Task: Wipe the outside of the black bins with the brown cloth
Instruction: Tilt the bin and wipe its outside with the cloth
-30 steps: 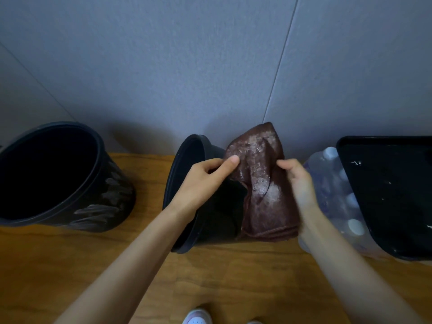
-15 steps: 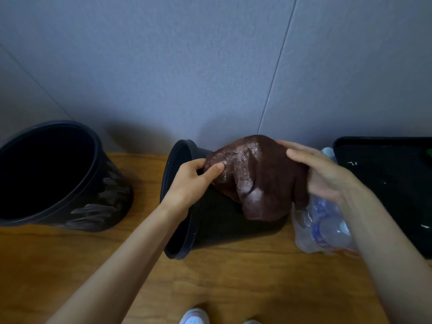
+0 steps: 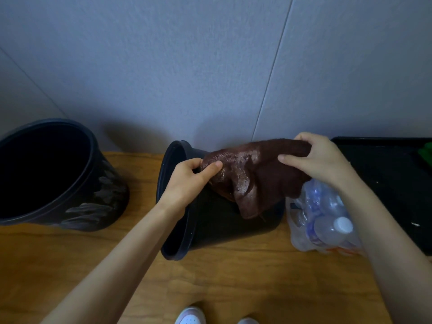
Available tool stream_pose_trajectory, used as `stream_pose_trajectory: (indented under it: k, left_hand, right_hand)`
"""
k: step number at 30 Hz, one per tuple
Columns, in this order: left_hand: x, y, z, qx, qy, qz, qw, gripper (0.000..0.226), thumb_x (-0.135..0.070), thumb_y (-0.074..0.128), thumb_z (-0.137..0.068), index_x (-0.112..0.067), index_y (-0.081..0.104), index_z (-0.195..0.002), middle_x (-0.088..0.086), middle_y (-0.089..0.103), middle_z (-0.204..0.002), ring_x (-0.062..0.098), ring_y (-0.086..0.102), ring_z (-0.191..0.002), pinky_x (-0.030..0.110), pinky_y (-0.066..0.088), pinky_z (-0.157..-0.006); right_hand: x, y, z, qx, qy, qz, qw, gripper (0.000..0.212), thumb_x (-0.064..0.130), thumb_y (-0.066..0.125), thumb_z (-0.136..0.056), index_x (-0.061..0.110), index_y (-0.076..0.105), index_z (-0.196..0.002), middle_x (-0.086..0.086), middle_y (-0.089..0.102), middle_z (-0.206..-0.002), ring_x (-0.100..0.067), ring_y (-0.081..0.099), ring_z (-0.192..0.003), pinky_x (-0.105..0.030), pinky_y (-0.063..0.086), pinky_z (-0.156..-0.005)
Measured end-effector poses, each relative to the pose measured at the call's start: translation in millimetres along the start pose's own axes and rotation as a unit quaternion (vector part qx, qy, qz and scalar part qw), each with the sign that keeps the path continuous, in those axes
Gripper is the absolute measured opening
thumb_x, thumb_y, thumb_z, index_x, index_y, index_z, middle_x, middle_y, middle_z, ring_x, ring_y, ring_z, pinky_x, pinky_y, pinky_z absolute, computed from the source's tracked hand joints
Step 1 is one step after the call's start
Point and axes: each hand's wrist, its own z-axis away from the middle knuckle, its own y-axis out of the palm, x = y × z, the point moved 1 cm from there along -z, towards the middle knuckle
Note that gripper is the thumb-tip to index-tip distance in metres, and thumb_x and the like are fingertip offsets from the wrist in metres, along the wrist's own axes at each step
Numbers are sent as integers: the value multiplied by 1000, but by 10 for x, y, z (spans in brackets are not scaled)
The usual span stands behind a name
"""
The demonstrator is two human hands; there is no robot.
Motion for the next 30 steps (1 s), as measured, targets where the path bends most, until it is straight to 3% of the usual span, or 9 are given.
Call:
stream_pose_trajectory:
  k: [4,7,10,12,16,21,25,28,30]
  left_hand:
    - [-11,39,-9,-11,-3,8,1000,13,-30,60,-87,-19,66,-82,-7,69,-82,-7,64,-67,3,46,-58]
    - [-18,67,-6,-1,2,5,1000,16,-31,60,-86,-17,67,-82,-7,69,-81,-9,63,-66,1,44,-56]
    - [-22,83,11,10,7,-8,1000,32,-34,57,-88,-3,67,-87,-4,68,-78,-4,64,-67,7,47,-62]
    - [-37,85,29,22,5,-8,1000,41,-39,52,-89,-1,67,-91,4,68,-82,6,64,-76,14,47,-69]
    - [-89,84,76,62,0,19,998,43,-59,46,-78,-24,68,-90,-2,70,-99,6,65,-91,12,46,-74]
    - [-55,51,74,58,3,-19,998,24,-32,61,-84,-12,66,-96,5,69,-98,12,65,-89,16,52,-75]
    - [-20,33,74,60,-2,1,998,15,-20,56,-90,-14,66,-99,7,69,-102,15,65,-94,25,51,-84]
    - [2,30,76,67,-1,16,998,17,-18,54,-91,-14,66,-102,5,69,-103,14,66,-96,24,51,-83]
    - [18,14,59,58,1,14,998,18,-19,53,-92,-14,65,-104,3,69,-104,11,66,-95,19,51,-78]
  right_hand:
    - [305,68,66,-35,-19,138,990,27,33,70,-78,7,61,-74,-6,62,-73,-24,58,-77,-29,39,-59]
    - [478,203,114,23,7,-25,999,24,31,67,-81,8,61,-84,-4,63,-76,-19,61,-74,-24,46,-57]
    - [603,393,188,123,58,-223,965,17,27,63,-86,13,56,-93,-6,65,-90,-15,66,-80,-26,54,-57]
    - [616,478,229,160,57,-256,952,19,25,60,-89,10,56,-100,-10,67,-97,-16,68,-84,-29,58,-64]
    - [633,488,259,221,46,-299,927,24,25,47,-96,9,60,-109,-8,68,-103,-18,71,-87,-28,57,-80]
    - [591,369,243,274,-2,-202,940,39,-1,41,-95,30,62,-103,4,63,-100,-11,69,-87,-21,56,-79]
    - [416,380,154,193,-86,-19,977,30,11,53,-92,28,57,-117,9,52,-110,-3,52,-101,1,40,-78]
    - [167,513,108,187,14,-50,981,59,34,68,-81,17,43,-132,0,48,-130,-14,48,-120,-21,41,-95]
    - [75,595,146,244,82,-103,961,74,46,71,-68,16,45,-130,0,55,-126,-16,54,-115,-31,46,-95]
